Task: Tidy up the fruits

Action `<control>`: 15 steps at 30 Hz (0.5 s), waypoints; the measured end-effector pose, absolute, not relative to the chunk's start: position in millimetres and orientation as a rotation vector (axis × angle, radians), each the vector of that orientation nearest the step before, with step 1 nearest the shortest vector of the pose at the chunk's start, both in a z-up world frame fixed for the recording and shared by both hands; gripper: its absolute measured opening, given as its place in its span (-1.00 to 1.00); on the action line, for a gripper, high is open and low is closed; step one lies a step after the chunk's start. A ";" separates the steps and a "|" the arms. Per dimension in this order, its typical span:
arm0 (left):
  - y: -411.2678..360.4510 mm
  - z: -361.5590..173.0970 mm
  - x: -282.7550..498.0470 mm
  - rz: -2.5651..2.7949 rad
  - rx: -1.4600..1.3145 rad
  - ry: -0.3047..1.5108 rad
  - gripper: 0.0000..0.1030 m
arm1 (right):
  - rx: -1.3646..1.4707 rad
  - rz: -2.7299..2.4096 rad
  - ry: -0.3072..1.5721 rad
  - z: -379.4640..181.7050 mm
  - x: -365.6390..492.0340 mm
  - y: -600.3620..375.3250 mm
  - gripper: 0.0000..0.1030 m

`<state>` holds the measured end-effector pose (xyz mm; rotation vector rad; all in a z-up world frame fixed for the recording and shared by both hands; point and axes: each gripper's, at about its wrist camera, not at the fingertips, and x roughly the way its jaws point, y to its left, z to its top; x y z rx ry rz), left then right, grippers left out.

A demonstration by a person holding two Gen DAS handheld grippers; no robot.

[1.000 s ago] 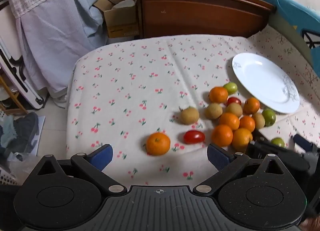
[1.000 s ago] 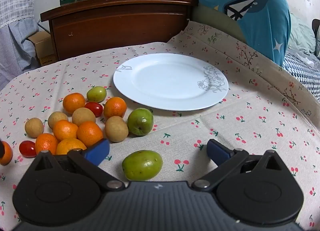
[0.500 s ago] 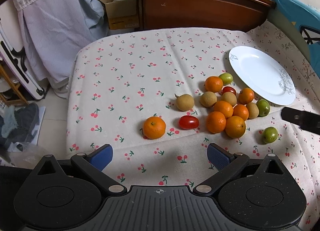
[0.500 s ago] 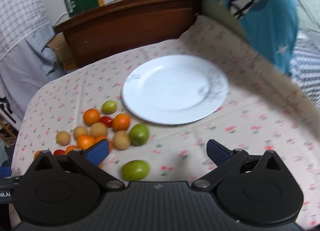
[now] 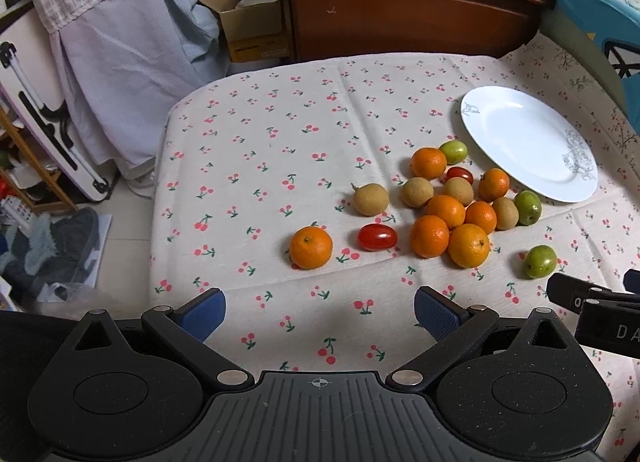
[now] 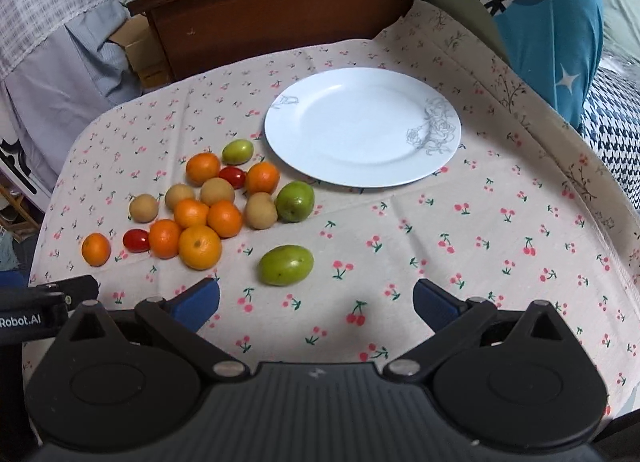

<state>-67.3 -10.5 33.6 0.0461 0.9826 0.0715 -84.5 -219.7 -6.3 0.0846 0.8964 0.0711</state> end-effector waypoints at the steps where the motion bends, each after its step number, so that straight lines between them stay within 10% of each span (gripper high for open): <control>1: -11.1 33.5 -67.3 0.080 0.052 0.983 0.97 | 0.082 0.071 0.896 -5.7 -84.6 -217.6 0.98; 15: -26.0 35.4 -65.8 0.094 0.104 0.982 0.97 | 0.055 0.092 0.892 2.6 -84.2 -209.5 0.98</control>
